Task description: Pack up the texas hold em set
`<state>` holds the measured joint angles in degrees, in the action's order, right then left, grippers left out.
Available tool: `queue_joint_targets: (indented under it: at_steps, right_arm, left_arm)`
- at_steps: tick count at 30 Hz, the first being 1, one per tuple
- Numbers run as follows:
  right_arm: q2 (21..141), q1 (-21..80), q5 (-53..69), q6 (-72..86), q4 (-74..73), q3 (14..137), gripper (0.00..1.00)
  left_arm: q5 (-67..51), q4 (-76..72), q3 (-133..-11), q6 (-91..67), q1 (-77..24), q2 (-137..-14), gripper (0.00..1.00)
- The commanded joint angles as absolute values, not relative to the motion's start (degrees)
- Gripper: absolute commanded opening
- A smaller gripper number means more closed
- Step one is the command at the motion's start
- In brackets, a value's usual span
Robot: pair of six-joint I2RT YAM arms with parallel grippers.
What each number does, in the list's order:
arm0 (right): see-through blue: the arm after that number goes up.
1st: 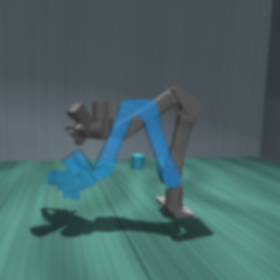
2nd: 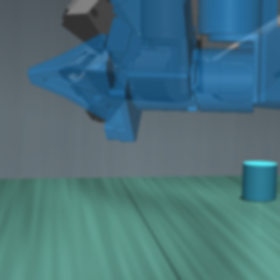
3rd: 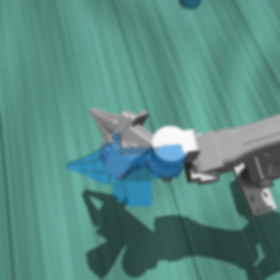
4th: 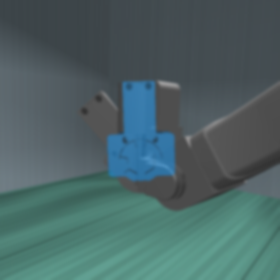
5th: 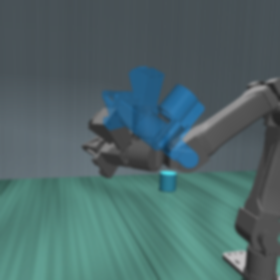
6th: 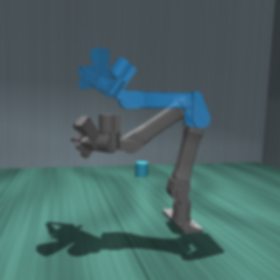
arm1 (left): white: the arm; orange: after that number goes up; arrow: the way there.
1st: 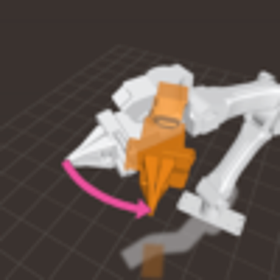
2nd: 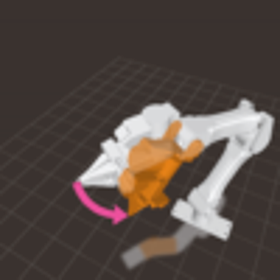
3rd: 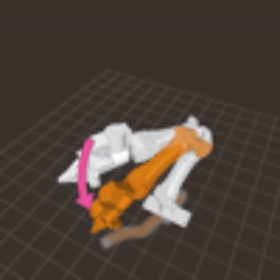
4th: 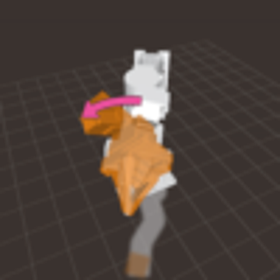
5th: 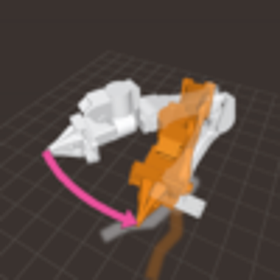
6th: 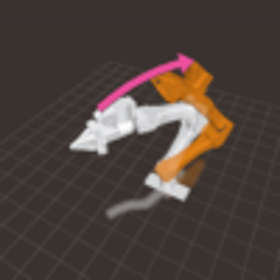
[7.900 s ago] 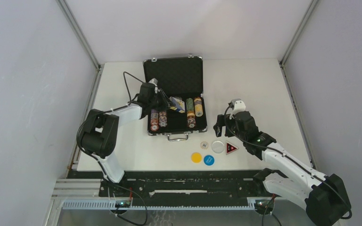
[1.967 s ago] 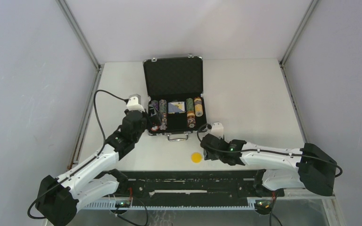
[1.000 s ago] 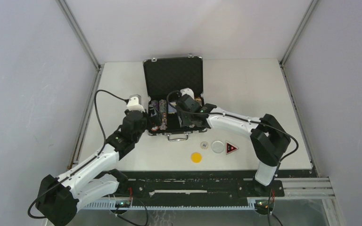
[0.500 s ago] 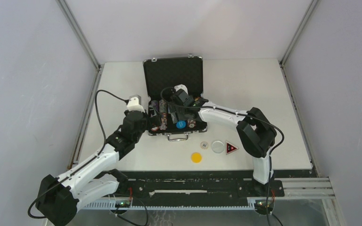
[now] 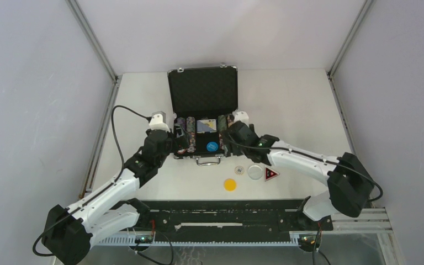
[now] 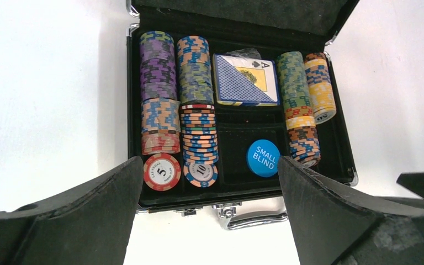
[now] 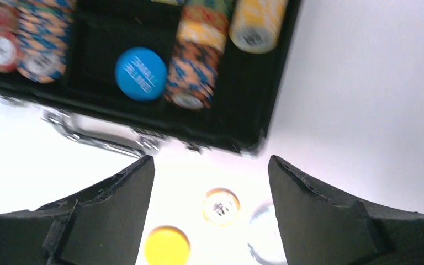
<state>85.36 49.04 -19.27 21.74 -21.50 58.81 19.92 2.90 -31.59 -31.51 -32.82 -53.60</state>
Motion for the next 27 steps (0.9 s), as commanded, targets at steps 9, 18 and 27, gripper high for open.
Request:
queue_joint_targets:
  at_steps: [9,18,27]
  right_arm:
    - [73.74,51.23,-25.61,36.33,-28.71,41.86,0.88]
    - [74.5,50.79,-23.77,39.11,-25.65,36.52,0.92]
    - [79.62,50.63,-22.21,38.5,-21.61,35.87,0.93]
  left_arm:
    - [12.15,-1.32,-32.25,-33.72,-32.43,-56.87,1.0]
    - [12.61,-1.33,-31.68,-33.76,-32.5,-55.49,1.0]
    - [13.29,-1.23,-31.69,-33.4,-32.44,-55.65,1.0]
